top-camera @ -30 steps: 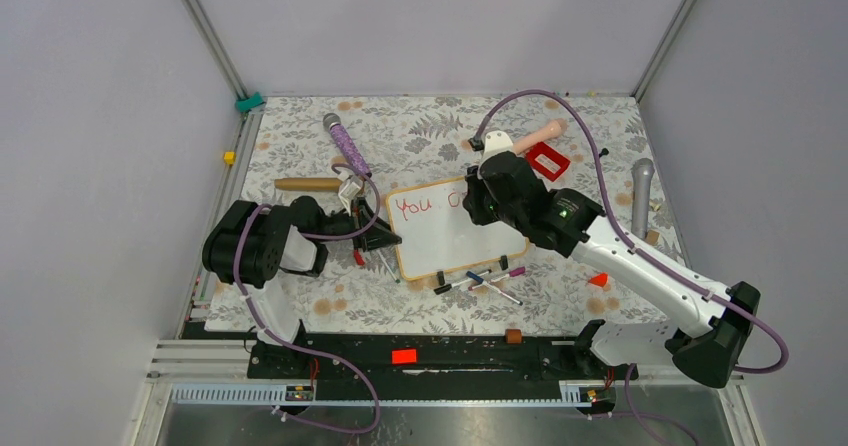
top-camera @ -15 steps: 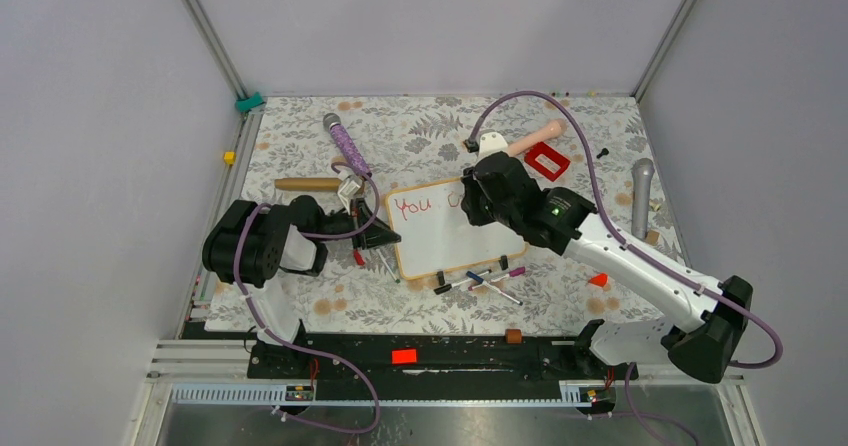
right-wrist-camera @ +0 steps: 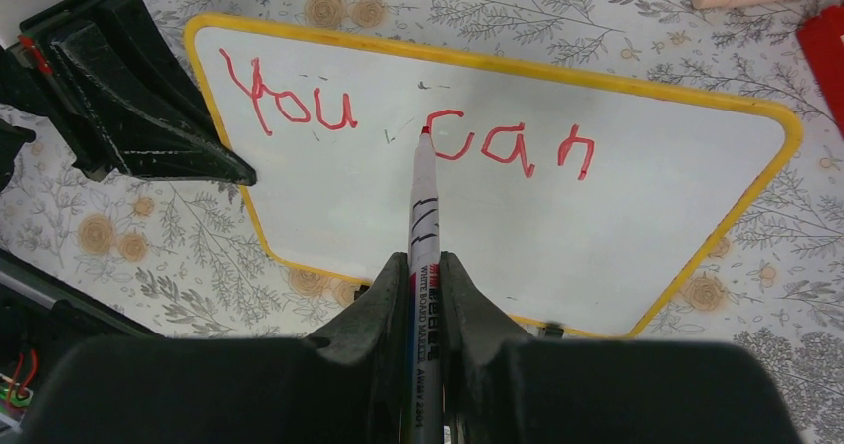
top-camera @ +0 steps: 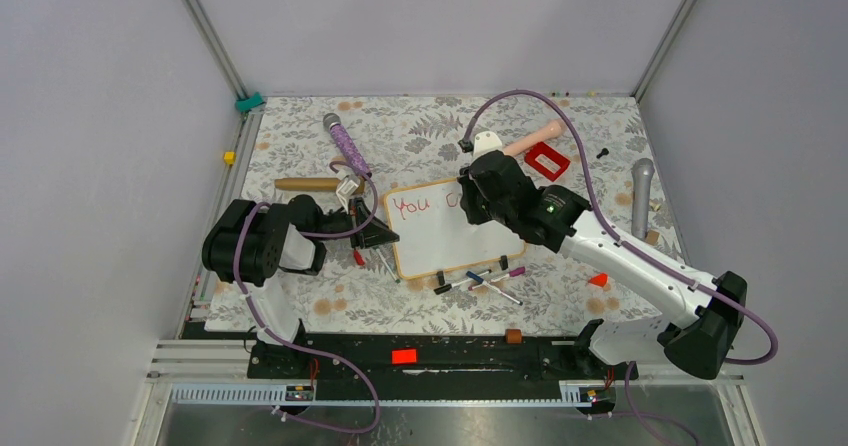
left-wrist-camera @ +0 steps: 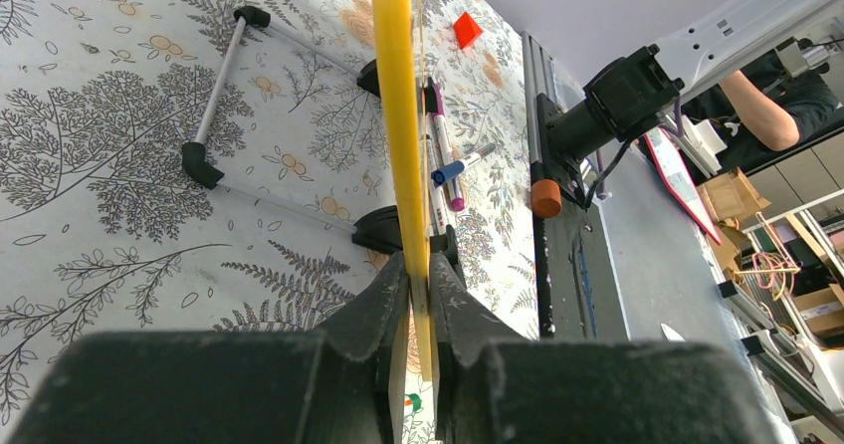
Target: Write a sentence on the whiteboard
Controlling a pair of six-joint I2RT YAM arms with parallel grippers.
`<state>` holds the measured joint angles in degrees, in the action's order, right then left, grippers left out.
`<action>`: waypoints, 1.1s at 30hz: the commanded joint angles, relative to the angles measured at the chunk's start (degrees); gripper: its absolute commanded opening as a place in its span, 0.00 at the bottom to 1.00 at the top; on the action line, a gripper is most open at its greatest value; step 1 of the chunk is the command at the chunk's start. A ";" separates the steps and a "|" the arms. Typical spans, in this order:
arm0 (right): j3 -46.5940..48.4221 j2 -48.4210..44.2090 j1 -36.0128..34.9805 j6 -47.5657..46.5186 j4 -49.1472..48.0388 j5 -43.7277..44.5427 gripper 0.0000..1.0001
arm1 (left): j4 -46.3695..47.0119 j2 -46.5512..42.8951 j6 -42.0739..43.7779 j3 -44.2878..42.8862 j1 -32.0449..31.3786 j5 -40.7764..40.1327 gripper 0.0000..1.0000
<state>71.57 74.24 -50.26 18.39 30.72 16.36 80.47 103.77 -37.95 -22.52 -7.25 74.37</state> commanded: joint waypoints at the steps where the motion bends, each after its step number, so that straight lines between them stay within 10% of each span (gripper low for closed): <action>1: 1.59 -1.08 -0.58 -2.40 -1.48 3.25 0.00 | 4.04 0.12 3.66 -1.34 -0.21 -0.96 0.00; 33: -1.51 -0.33 -5.73 -10.14 -0.83 3.22 0.00 | 4.17 2.78 3.56 -4.15 -1.01 0.42 0.00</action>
<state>70.46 74.72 -55.46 9.96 30.87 17.85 80.27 105.65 -37.60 -24.82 -8.25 74.67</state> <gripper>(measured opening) 0.168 0.098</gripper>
